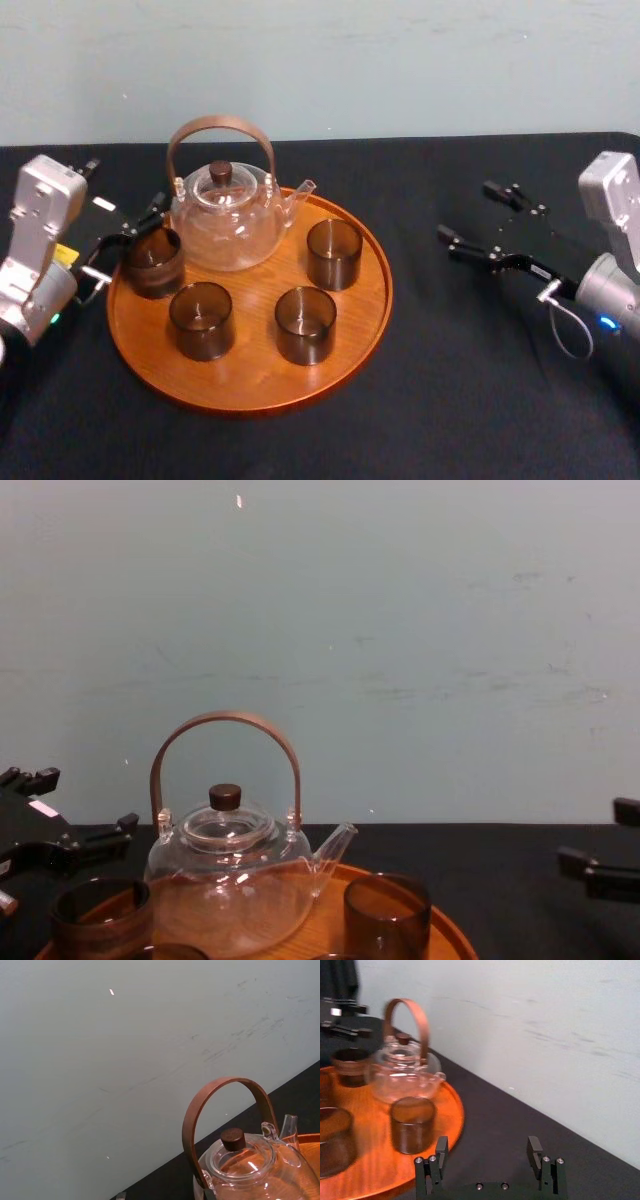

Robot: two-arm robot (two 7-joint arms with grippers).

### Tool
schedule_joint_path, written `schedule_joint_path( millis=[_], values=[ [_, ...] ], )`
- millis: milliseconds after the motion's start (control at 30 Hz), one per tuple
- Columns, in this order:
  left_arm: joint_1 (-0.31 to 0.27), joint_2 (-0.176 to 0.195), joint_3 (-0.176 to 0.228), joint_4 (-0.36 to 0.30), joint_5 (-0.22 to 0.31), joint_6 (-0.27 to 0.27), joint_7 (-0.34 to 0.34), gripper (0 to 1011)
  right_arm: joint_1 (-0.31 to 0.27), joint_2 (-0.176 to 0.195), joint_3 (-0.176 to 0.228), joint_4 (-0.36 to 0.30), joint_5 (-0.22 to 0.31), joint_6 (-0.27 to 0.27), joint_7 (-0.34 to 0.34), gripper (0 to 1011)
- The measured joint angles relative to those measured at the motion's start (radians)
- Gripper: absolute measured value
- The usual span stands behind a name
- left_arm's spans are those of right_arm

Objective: Pick up the glass from the table and place it on the tray.

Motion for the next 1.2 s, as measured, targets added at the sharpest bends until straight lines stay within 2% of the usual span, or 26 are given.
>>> schedule_joint_path(
  millis=[200, 367, 900, 1200],
  values=[
    [0.000, 0.000, 0.000, 0.000, 0.000, 0.000, 0.000, 1001, -0.063, -0.016, 0.043, -0.032, -0.039, -0.019, -0.100, 1002],
    [0.000, 0.000, 0.000, 0.000, 0.000, 0.000, 0.000, 1001, -0.101, -0.037, 0.066, -0.039, -0.065, -0.035, -0.152, 1002],
    [0.000, 0.000, 0.000, 0.000, 0.000, 0.000, 0.000, 1001, -0.112, -0.099, 0.089, 0.034, -0.077, -0.067, -0.131, 1002],
    [0.000, 0.000, 0.000, 0.000, 0.000, 0.000, 0.000, 1001, -0.109, -0.104, 0.093, 0.040, -0.080, -0.067, -0.127, 1002]
  ],
)
